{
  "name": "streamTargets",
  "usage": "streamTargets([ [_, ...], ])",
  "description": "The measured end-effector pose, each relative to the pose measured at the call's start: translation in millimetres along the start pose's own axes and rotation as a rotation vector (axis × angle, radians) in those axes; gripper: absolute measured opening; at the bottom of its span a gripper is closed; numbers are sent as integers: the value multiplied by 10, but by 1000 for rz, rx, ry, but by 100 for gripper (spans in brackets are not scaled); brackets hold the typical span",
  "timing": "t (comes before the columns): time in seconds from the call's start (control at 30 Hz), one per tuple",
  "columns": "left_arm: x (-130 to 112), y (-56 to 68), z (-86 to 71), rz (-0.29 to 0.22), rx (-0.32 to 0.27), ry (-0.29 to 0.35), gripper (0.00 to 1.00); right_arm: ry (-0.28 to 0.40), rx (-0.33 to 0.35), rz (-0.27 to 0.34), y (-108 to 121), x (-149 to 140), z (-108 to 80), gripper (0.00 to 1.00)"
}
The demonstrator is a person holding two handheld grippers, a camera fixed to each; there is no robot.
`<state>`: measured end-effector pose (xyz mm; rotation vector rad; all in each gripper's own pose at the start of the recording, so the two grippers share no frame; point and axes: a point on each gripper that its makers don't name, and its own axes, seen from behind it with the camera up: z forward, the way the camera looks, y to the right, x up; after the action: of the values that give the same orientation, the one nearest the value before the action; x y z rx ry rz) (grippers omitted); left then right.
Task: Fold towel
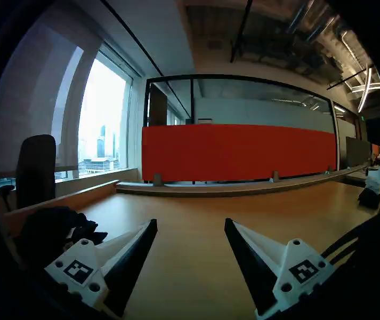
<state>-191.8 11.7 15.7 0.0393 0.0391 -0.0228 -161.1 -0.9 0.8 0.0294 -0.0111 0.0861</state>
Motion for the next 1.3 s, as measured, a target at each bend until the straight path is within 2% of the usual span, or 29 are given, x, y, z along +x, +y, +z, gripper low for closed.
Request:
streamTargets([
  [0.2,-2,1,2,0,0,0,94,-17,5,-4,-2,-140,24,99],
  [0.5,-3,-1,0,0,0,0,94,-14,6,-8,-19,-162,50,99],
  [0.8,-5,-6,-1,0,0,0,94,-3,5,-43,-22,-186,20,99],
  [1.3,-7,-2,3,0,0,0,94,8,7,-45,-57,-169,-14,100],
])
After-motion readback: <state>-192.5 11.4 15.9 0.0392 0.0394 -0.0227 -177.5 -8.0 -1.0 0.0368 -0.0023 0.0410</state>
